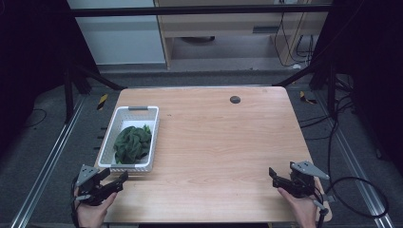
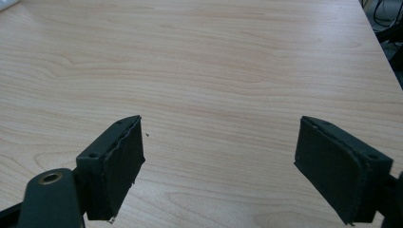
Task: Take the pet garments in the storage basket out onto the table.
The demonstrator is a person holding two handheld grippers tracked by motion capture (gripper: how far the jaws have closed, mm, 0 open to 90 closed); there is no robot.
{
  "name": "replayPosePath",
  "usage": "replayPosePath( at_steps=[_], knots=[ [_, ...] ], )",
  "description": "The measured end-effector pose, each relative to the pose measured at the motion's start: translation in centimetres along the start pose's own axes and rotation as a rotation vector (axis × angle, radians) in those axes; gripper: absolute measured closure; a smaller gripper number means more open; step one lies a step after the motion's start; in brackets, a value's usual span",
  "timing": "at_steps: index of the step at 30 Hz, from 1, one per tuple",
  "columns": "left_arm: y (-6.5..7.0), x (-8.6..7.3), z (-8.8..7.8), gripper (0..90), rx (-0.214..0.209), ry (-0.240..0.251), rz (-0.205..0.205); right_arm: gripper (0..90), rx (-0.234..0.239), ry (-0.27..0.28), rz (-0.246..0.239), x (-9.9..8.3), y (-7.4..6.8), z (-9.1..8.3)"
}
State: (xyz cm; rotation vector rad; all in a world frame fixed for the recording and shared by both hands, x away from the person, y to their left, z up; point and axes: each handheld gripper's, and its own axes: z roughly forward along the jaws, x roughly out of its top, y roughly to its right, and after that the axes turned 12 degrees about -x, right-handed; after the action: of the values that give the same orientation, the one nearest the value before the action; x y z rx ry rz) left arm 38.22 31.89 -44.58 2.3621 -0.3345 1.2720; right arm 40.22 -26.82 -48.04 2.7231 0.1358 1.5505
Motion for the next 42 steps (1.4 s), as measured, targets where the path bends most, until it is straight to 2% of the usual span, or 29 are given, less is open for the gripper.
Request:
replayPosePath(
  at_steps=[4,10,17,26,35,42],
  knots=[
    [0.1,0.5,-0.3,24.8,-0.007,0.013,-0.003,16.0,0.0,0.004,-0.007,0.0,-0.1,0.0],
    [0.2,1.6,-0.5,24.7,-0.012,0.019,0.013,15.0,0.002,-0.006,-0.001,0.1,-0.1,0.1],
    [0.2,2.5,-0.7,24.7,-0.019,0.029,0.016,14.2,-0.003,-0.01,-0.023,0.0,-0.2,0.3],
    [0.3,4.0,-0.8,24.3,-0.035,0.046,0.029,13.4,-0.01,-0.01,-0.02,0.1,-0.2,0.3],
    [0.5,5.9,0.1,23.7,-0.045,0.043,0.057,12.4,-0.005,-0.02,-0.022,0.1,-0.4,0.4],
    [0.3,6.8,0.9,23.2,-0.059,0.029,0.058,12.3,-0.005,-0.017,-0.031,0.1,-0.4,0.5]
  ],
)
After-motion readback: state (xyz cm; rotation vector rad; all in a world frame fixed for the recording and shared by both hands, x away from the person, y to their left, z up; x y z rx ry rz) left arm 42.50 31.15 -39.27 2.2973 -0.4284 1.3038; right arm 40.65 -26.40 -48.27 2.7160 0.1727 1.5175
